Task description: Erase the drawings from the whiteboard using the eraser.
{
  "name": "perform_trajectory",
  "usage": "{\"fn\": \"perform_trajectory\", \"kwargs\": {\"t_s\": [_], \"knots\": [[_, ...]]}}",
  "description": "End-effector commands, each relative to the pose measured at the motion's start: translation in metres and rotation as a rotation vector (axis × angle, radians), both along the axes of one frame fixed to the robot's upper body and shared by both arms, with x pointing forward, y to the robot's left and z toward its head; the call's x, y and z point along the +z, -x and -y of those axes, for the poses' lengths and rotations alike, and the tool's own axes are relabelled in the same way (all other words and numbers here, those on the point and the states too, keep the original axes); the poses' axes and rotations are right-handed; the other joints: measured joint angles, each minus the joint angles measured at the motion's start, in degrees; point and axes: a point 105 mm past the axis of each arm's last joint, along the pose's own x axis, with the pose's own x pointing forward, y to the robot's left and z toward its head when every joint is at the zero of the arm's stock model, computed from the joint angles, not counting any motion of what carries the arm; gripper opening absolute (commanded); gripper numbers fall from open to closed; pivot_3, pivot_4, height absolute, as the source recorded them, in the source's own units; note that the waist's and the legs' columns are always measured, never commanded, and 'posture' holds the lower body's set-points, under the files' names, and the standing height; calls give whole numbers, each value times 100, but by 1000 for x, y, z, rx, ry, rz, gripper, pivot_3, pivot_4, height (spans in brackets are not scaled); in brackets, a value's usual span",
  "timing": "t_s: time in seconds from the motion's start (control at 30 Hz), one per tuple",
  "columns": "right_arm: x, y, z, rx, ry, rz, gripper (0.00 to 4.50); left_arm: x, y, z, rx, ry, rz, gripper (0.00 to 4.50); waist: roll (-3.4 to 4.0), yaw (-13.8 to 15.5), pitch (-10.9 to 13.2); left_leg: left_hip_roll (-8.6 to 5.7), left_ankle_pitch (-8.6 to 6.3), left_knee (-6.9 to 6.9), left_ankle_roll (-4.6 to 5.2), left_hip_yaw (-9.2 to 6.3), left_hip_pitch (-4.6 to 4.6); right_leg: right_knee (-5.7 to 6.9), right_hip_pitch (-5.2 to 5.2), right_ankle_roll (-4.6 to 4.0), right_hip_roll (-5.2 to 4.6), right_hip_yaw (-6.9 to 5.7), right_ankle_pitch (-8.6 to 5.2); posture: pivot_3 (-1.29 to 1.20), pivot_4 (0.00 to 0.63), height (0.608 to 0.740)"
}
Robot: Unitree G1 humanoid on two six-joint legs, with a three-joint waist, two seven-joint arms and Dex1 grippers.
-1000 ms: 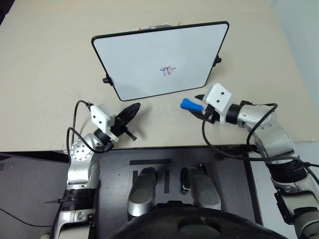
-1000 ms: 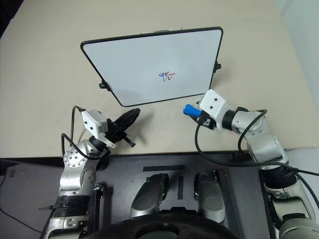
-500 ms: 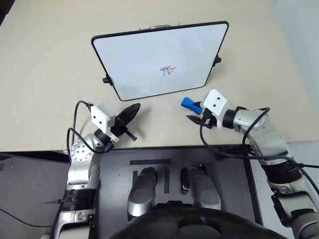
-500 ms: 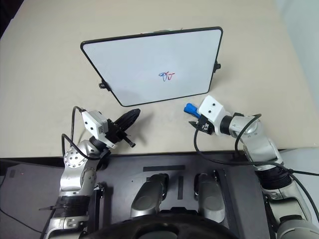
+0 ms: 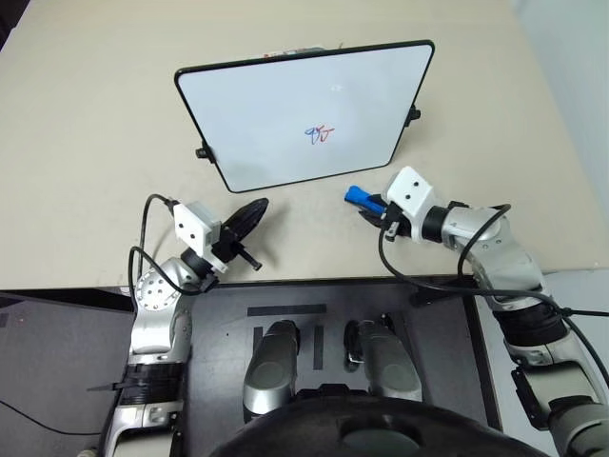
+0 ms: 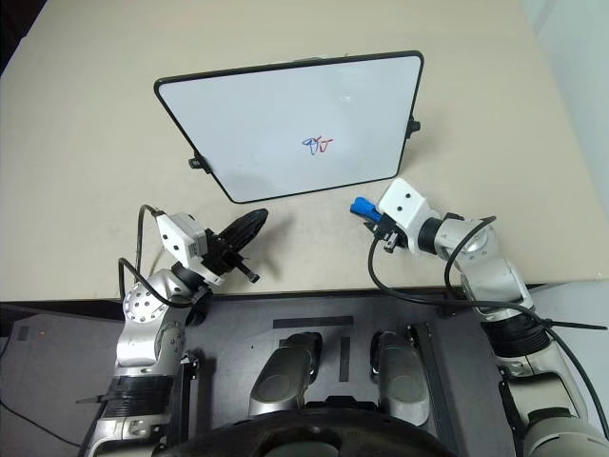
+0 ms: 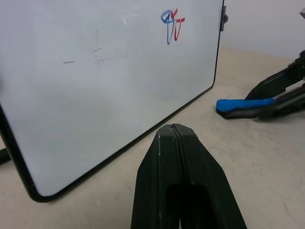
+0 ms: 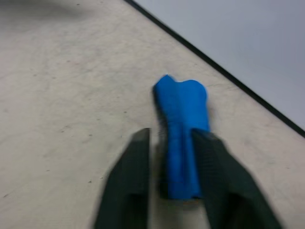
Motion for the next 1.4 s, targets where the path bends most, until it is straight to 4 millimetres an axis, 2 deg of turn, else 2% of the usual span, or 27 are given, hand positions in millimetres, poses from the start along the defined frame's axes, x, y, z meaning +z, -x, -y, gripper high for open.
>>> {"fn": "perform_trajectory", "kwargs": {"t_s": [0.03,0.23,0.33,0.57,0.67,0.77,0.87,0.9,1.07,1.17,1.33,1.4], "knots": [[-2,-1,2,-16,8,-5,22,6,1,3,-13,-7,33,0,0,0,0,0,0,0,0,0,0,0,0,0,0,0,0,0,150,740],[-2,-3,3,-26,16,10,22,5,0,3,-11,-6,32,0,0,-1,0,0,1,0,-2,0,0,0,0,0,0,0,0,0,150,740],[6,-4,2,-18,10,47,22,6,-1,2,-5,-2,32,0,0,-1,0,0,2,0,-3,0,-1,0,0,-1,0,0,2,0,150,740],[78,-8,-19,128,3,443,22,7,-3,-8,18,-4,26,0,3,-15,2,0,3,0,-4,0,-5,0,-7,-1,0,0,4,0,150,740],[96,-12,-27,193,89,658,22,7,-4,-6,14,-5,28,0,3,-12,2,3,-1,0,3,-2,-4,0,-7,-3,0,0,4,0,150,740],[103,-16,-34,237,122,805,22,8,-5,-4,10,-3,32,0,3,0,2,4,-8,0,13,-2,-5,0,-10,-2,-3,-1,12,0,150,740],[100,-26,-36,249,143,880,22,8,-6,-3,11,0,36,0,3,12,2,4,-43,0,43,-3,-6,0,-23,2,-5,-1,27,0,150,740],[95,-32,-37,255,167,893,22,8,-6,-3,12,0,37,0,3,12,2,7,-43,3,37,-1,-11,-1,-32,26,-6,-2,53,0,150,740],[74,-50,-41,272,191,888,22,8,-5,-4,19,0,41,0,7,3,4,19,-62,2,23,1,-2,2,-44,1,-4,-8,74,0,150,740],[63,-53,-45,298,204,874,22,9,-5,-4,24,0,44,0,7,-7,4,27,-51,2,10,5,-2,4,-44,-52,-1,-10,73,0,150,740],[45,-51,-49,331,202,827,22,9,-3,-6,33,-1,46,0,16,-11,10,38,-13,3,-1,18,-2,2,-46,-68,-2,-10,95,0,150,740],[44,-51,-49,329,200,830,22,8,-2,-6,33,-1,45,0,19,-11,11,51,-2,3,-4,30,-6,2,-47,-73,-2,-11,104,0,150,740]]}}
